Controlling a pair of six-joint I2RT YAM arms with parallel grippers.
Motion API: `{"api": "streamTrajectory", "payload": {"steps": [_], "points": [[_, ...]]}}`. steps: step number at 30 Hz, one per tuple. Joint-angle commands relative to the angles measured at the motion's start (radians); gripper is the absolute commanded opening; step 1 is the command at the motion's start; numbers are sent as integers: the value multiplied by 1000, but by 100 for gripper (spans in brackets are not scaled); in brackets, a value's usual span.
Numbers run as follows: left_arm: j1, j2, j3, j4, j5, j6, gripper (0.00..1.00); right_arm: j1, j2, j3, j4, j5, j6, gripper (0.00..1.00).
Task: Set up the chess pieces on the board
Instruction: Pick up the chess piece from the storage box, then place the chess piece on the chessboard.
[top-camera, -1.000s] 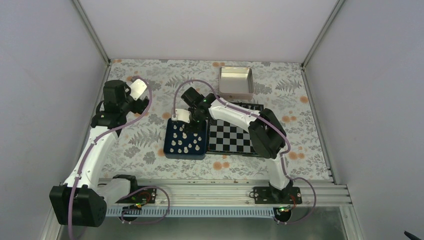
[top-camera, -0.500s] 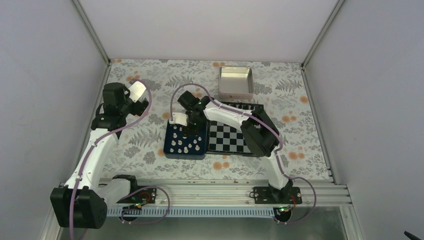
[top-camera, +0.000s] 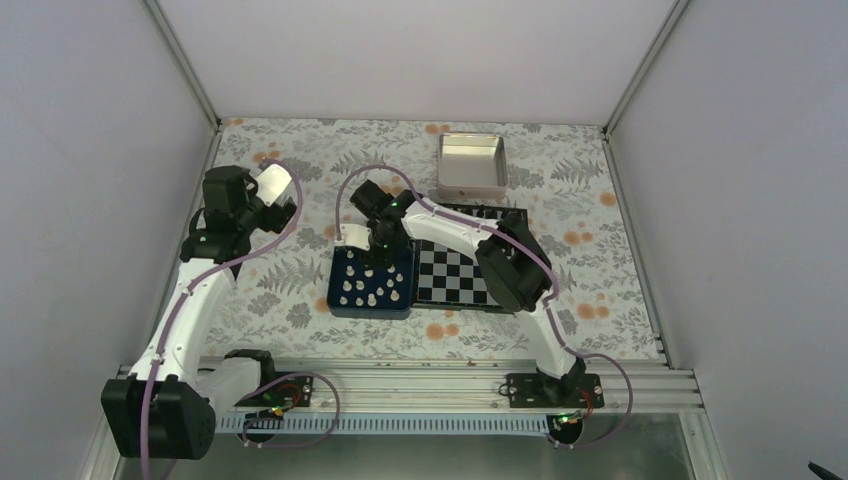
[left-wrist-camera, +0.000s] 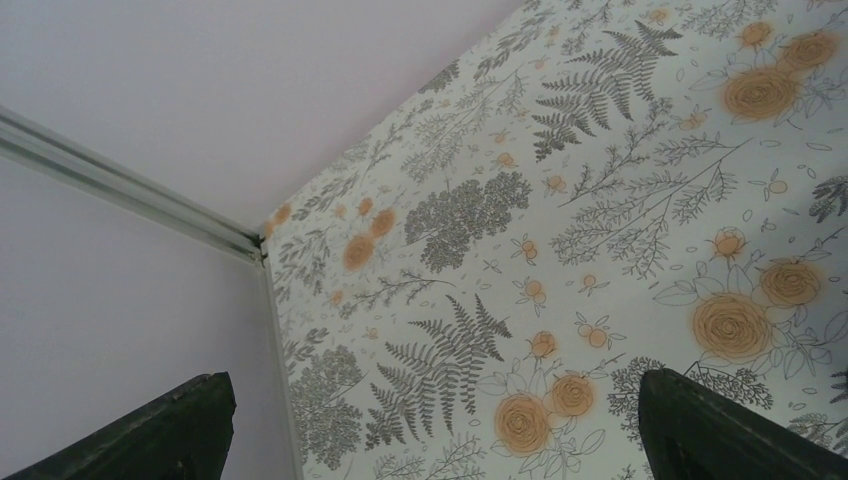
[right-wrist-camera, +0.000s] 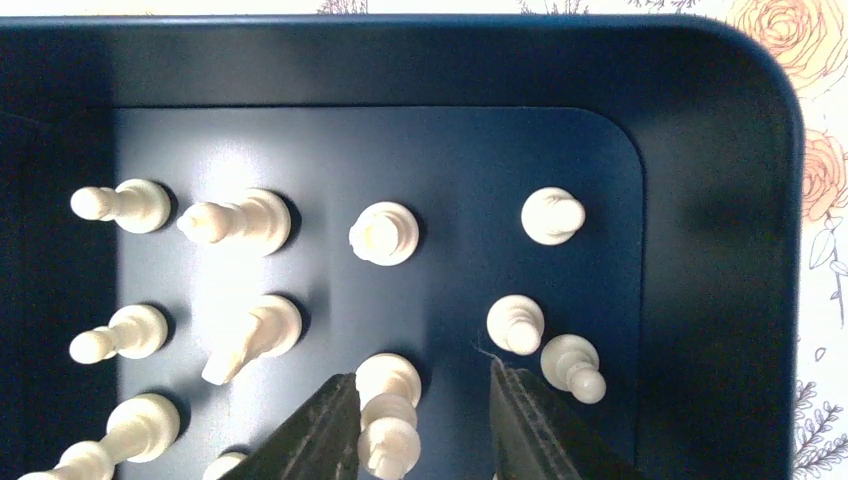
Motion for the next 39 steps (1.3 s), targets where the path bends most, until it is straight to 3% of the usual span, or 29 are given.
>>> {"api": "streamTrajectory", "payload": {"steps": [1, 6, 11, 22, 34, 39], "points": [[8, -13, -2, -5, 39, 11, 100, 11, 12, 19, -25, -8, 0, 31], [11, -11, -1, -13, 58, 11, 100, 10, -8, 2, -36, -9, -1, 22], [13, -9, 1, -18, 68, 11, 100, 10, -43, -13, -45, -18, 0, 7], [16, 2, 19, -17, 70, 6, 100, -14, -308, -87, -107, -4, 4, 4], [18, 35, 33, 58, -11, -76, 100, -281, -809, -594, -59, 76, -38, 4], [18, 47, 39, 68, -21, -97, 100, -321, -936, -833, 31, 154, -72, 4]]}}
